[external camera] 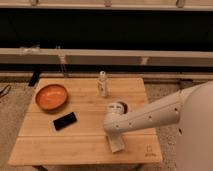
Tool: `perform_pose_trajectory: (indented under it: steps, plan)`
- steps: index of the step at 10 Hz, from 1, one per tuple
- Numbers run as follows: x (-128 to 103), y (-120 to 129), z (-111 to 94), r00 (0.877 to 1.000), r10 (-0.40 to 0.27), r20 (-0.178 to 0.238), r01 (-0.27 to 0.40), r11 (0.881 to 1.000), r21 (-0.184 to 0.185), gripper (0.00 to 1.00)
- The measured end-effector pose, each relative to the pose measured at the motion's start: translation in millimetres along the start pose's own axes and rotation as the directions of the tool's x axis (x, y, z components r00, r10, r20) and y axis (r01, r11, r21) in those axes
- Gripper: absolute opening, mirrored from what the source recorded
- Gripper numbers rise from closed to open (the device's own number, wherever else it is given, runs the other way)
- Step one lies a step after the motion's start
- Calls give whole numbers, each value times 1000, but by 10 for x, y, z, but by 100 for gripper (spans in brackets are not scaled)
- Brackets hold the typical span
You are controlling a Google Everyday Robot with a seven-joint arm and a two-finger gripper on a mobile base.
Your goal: Wipe the white sponge on the table
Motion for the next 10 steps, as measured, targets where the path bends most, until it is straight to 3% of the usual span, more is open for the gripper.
perform_pose_trajectory:
  steps: [3,4,8,10]
  plan:
    - [-6,-15,-198,1000,16,-1,-16,1000,13,4]
    - [-21,-75,-230,1000,12,-1,-12,1000,24,0]
    - [37,-355,-206,999,29,-34,-27,997,67,0]
    - [128,-642,-193,998,16,-68,-10,996,92,0]
